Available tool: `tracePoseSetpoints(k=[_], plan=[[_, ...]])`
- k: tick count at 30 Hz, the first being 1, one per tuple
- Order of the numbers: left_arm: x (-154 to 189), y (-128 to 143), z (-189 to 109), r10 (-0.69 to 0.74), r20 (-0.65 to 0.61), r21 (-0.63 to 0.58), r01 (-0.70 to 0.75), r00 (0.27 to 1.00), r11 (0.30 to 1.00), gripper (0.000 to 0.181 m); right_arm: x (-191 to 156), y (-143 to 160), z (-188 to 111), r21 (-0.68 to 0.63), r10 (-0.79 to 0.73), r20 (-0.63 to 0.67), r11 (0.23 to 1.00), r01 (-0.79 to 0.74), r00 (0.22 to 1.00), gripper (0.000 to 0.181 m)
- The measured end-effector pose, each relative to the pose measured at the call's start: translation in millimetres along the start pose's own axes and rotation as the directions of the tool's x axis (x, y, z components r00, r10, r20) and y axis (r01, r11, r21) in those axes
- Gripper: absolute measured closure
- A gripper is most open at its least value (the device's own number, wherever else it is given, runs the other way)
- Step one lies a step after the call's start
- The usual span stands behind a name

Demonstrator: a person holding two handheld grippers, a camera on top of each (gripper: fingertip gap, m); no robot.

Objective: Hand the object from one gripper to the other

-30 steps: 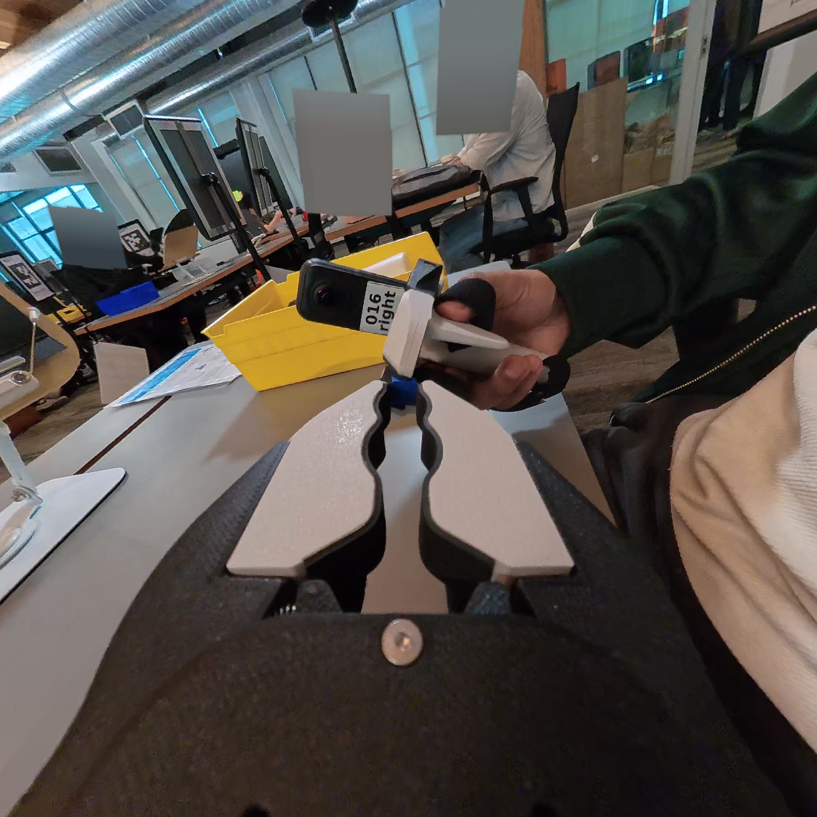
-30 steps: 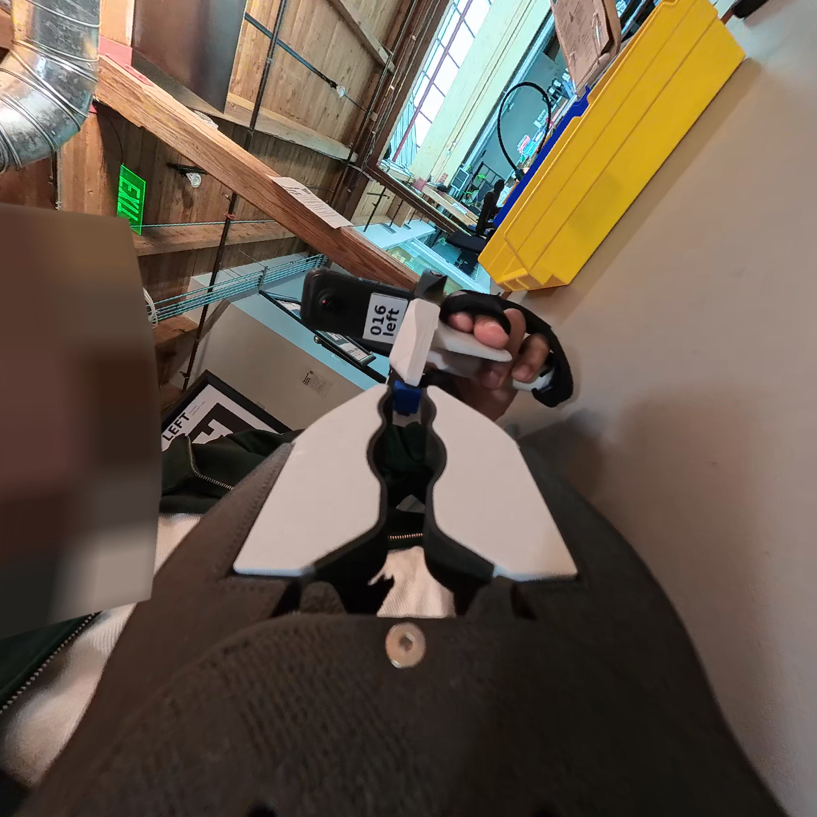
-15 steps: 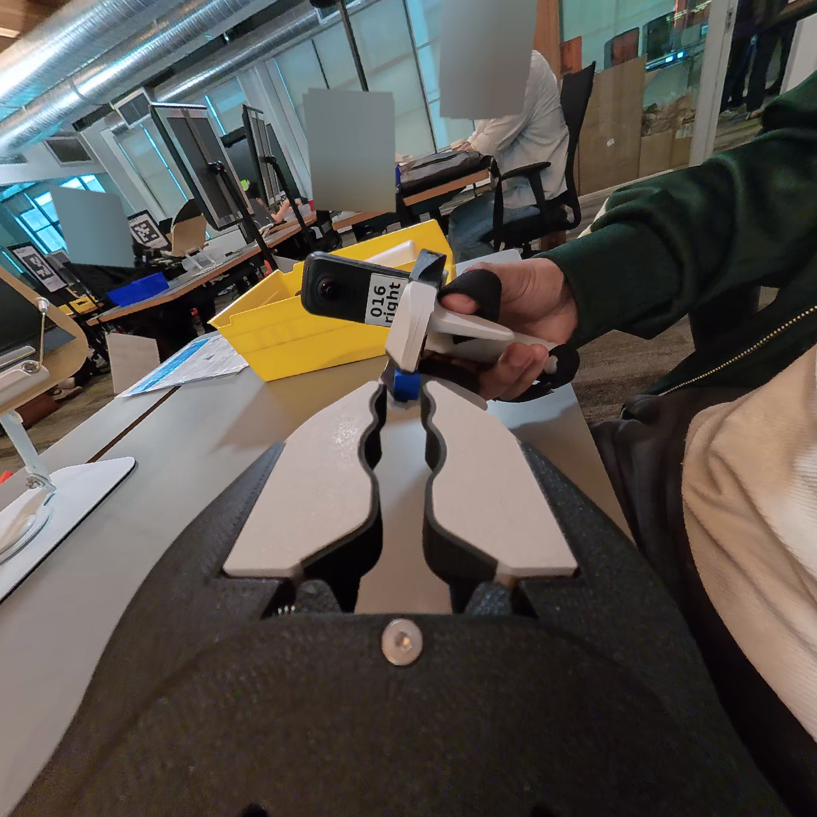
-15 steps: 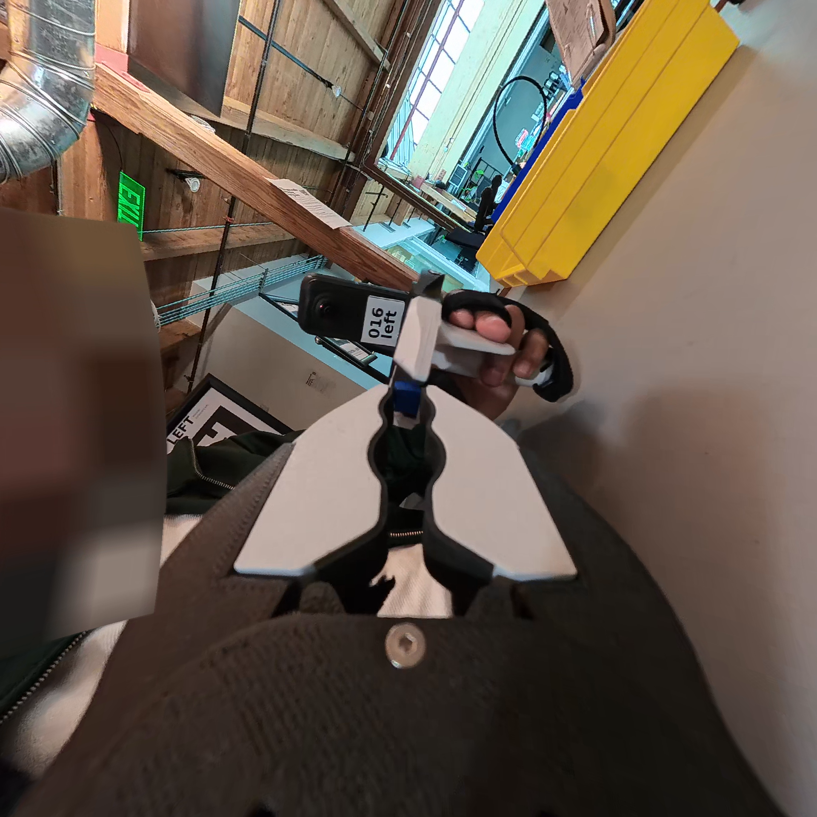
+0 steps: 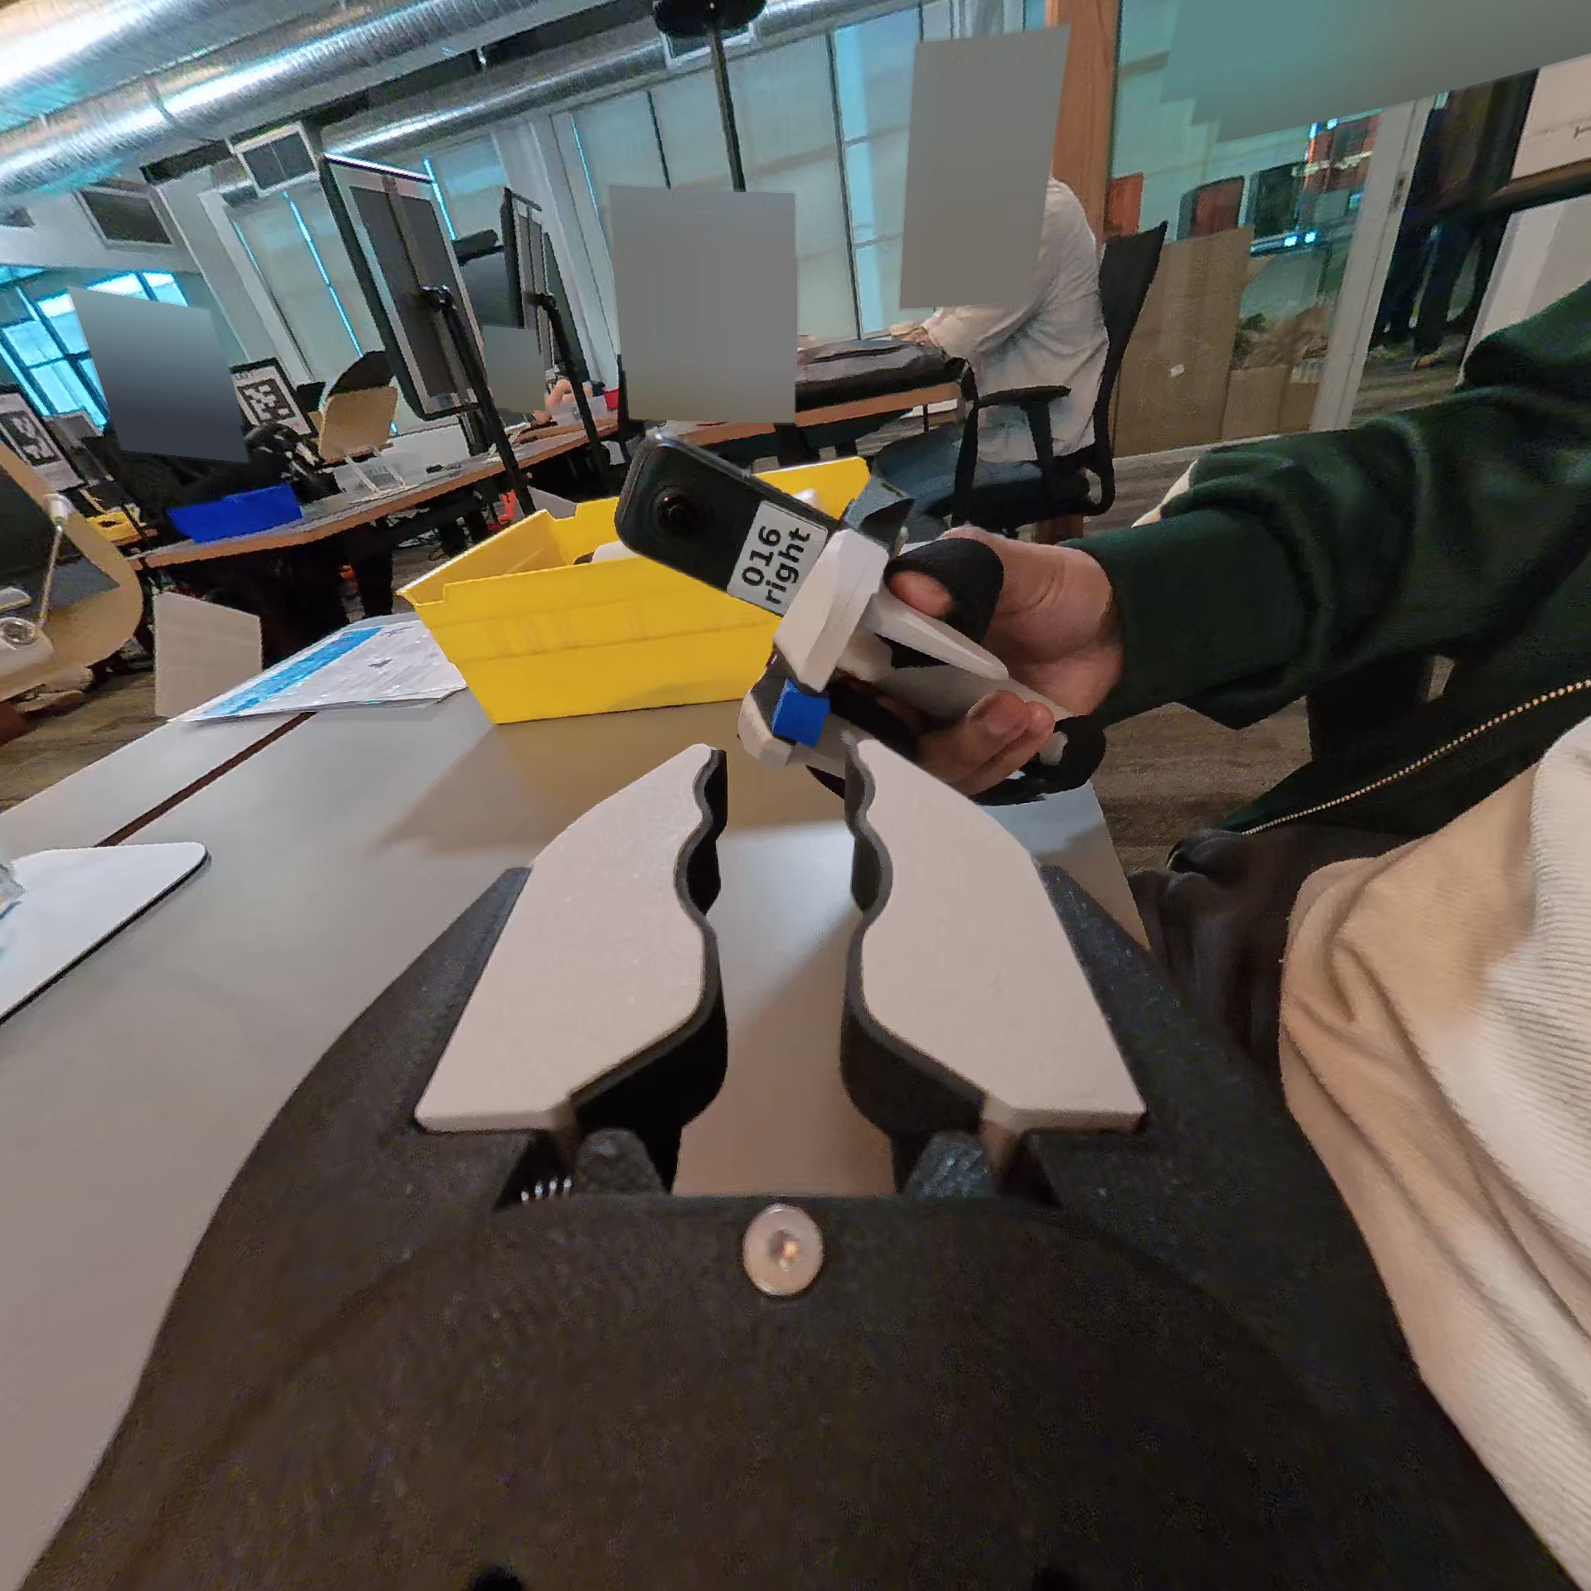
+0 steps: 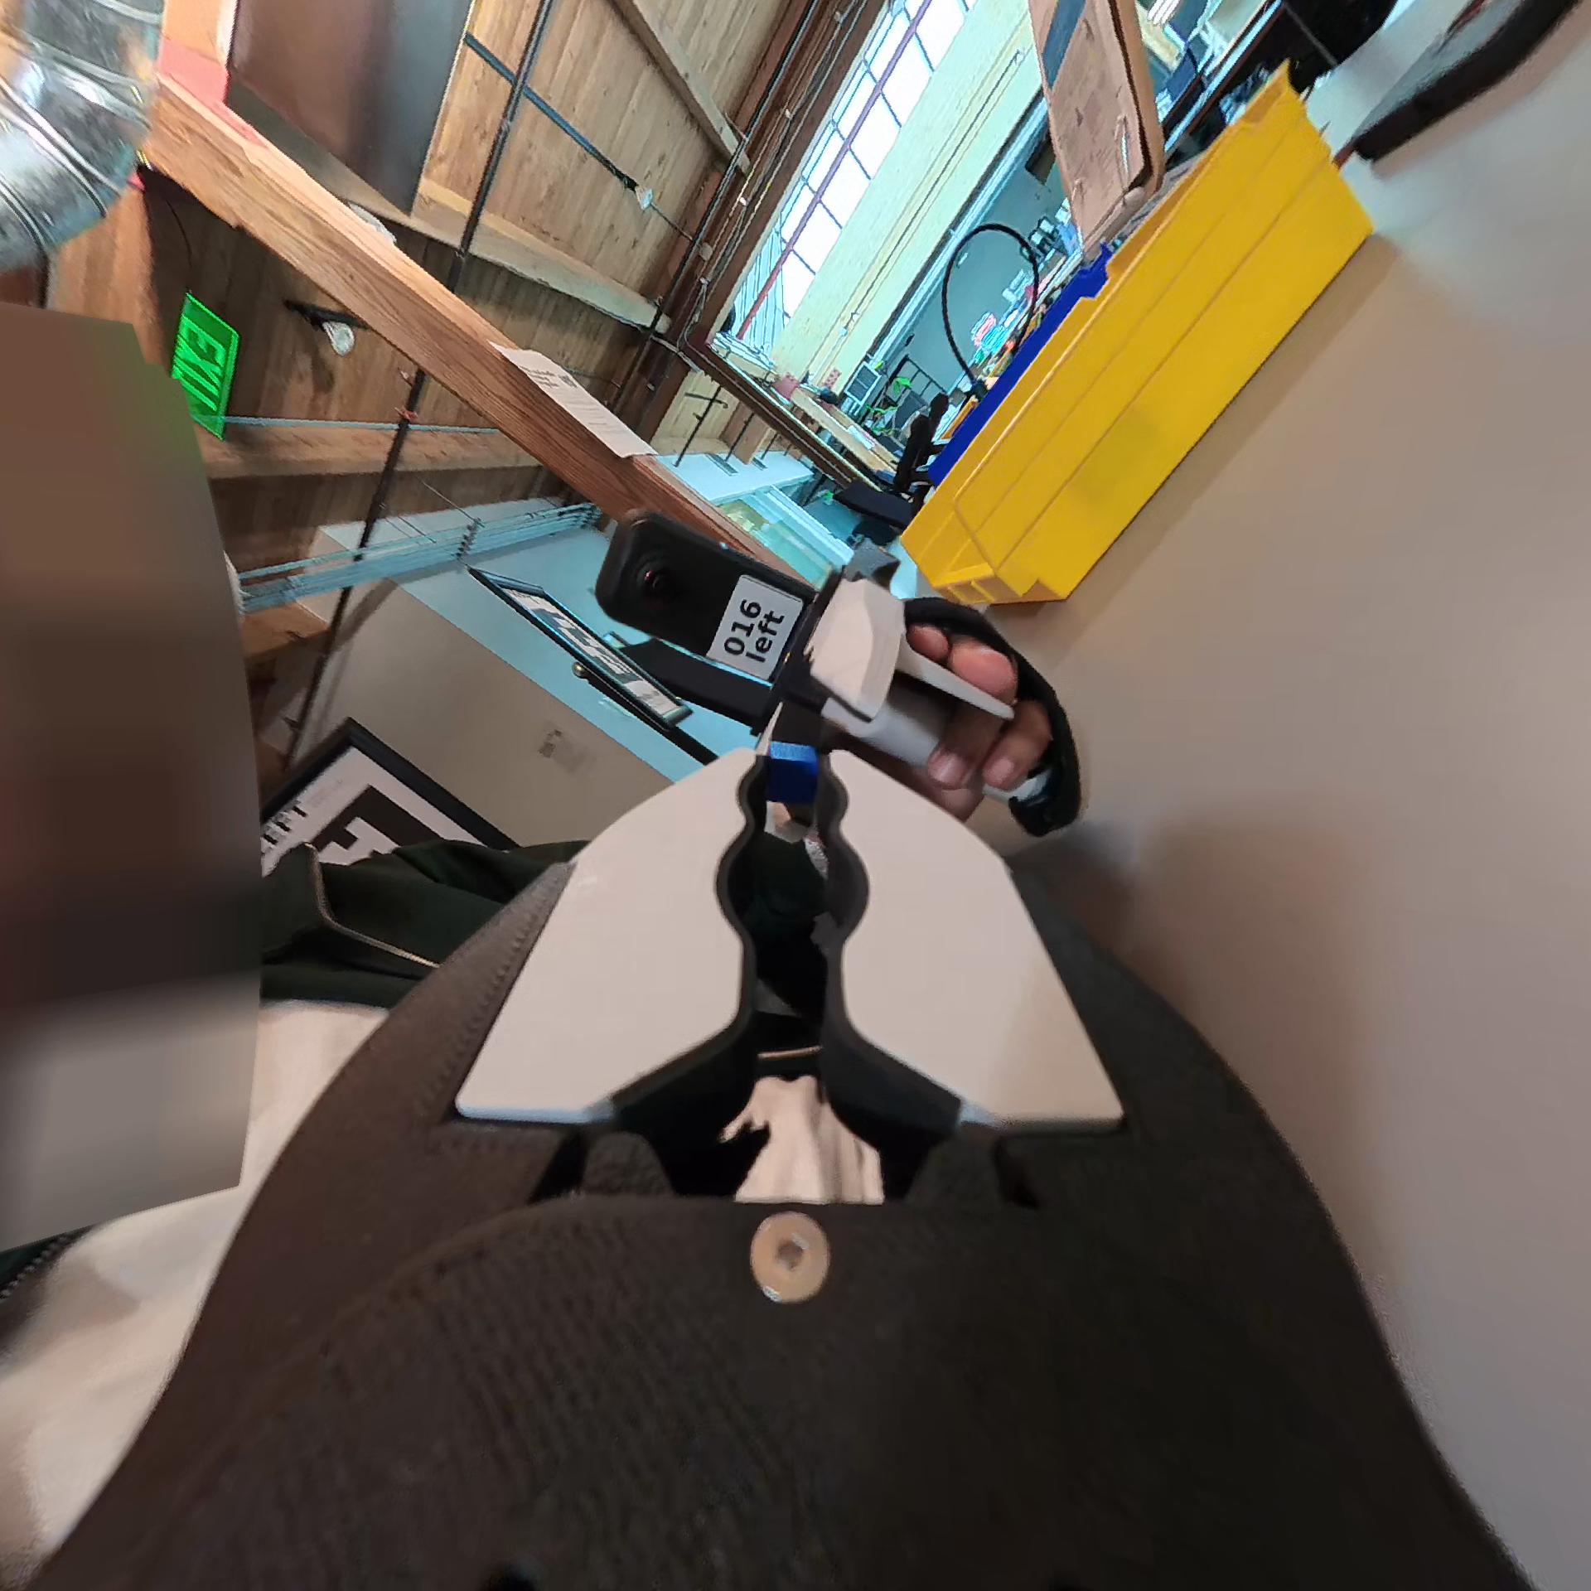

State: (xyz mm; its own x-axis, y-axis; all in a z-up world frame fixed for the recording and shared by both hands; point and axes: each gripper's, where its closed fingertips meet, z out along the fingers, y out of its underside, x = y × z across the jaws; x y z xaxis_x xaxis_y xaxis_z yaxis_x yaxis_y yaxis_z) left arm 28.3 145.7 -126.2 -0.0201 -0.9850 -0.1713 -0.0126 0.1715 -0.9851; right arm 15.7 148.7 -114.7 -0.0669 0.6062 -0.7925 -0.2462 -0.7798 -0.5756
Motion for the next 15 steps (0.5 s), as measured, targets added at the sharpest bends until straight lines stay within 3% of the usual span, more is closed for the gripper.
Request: tracePoseSetpoints(k=[4, 7, 10, 15], plan=[[1, -3, -1, -0.066, -0.021, 0.026, 0.067, 0.998, 0.997, 0.148, -3, -7, -3, 0.016, -0.121, -0.033, 0.992, 0.122, 0.992, 0.171], [8, -20, -3, -0.258, -0.144, 0.125, 0.276, 0.955, 0.953, 0.124, -8, -14, -8, 0.029, -0.289, -0.082, 0.956, 0.292, 0.954, 0.171], [8, -30, -7, -0.515, -0.305, 0.141, 0.573, 0.801, 0.808, 0.118, -13, -19, -11, 0.009, -0.501, -0.145, 0.861, 0.508, 0.853, 0.171], [3, -27, -11, -0.720, -0.447, 0.049, 0.819, 0.530, 0.572, 0.141, -17, -16, -10, -0.111, -0.794, -0.222, 0.597, 0.795, 0.565, 0.171]])
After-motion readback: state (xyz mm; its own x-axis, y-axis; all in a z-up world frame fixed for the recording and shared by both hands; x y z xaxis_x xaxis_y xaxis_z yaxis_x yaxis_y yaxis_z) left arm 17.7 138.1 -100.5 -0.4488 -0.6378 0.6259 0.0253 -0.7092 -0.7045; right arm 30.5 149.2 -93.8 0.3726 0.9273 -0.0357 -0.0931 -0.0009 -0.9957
